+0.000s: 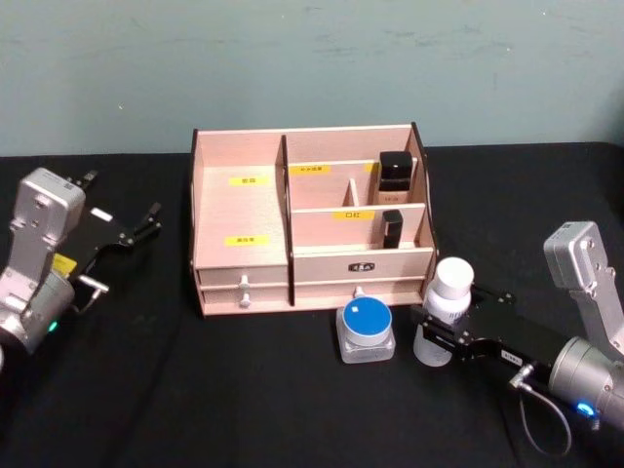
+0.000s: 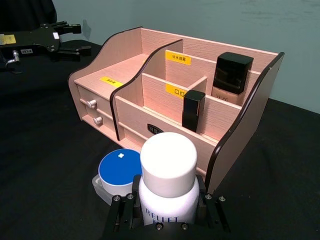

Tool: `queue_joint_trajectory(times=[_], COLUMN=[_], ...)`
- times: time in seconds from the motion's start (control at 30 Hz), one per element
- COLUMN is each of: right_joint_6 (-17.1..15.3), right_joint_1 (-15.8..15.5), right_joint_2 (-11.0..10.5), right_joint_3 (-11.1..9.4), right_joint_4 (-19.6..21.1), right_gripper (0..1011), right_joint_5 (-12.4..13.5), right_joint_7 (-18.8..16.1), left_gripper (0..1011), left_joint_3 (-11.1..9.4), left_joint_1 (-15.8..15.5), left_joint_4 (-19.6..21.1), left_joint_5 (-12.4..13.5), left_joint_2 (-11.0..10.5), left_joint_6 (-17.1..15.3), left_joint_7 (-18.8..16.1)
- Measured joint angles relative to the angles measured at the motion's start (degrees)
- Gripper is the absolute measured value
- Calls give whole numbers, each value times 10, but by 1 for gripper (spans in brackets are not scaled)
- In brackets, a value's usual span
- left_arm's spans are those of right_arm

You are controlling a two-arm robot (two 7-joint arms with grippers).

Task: Pick up the facial cleanser and watermelon frost from the table and place them into the tiered storage box.

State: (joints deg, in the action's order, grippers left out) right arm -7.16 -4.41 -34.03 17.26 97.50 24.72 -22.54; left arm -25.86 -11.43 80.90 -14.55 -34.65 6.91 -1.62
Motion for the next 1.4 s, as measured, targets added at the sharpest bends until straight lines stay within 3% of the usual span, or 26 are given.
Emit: queue_joint_trajectory(times=[0.5, 0.73, 0.97, 1.2, 1.4], right_joint_6=[4, -2, -17, -38, -42], right_joint_1=[4, 30, 87, 171, 216], right_joint_2=[4, 3, 18, 58, 87], right_joint_3=[-2, 1, 19, 52, 70], right_joint_4=[11, 40, 45, 5, -34], right_gripper=[596, 596, 596, 596, 596], right_joint_5=[0, 1, -1, -15, -24], right_joint_7=[-8, -19, -23, -17, -10], left_gripper=[1001, 1001, 1001, 1001, 1001], left_joint_3=[0, 0, 0, 0, 0], left_joint_1=[0, 0, 0, 0, 0], left_joint_4=[0, 0, 0, 0, 0], left_joint_5=[0, 0, 0, 0, 0], left_joint_2=[0, 0, 0, 0, 0], left_joint_6=[0, 0, 0, 0, 0], left_joint_7=[0, 0, 0, 0, 0])
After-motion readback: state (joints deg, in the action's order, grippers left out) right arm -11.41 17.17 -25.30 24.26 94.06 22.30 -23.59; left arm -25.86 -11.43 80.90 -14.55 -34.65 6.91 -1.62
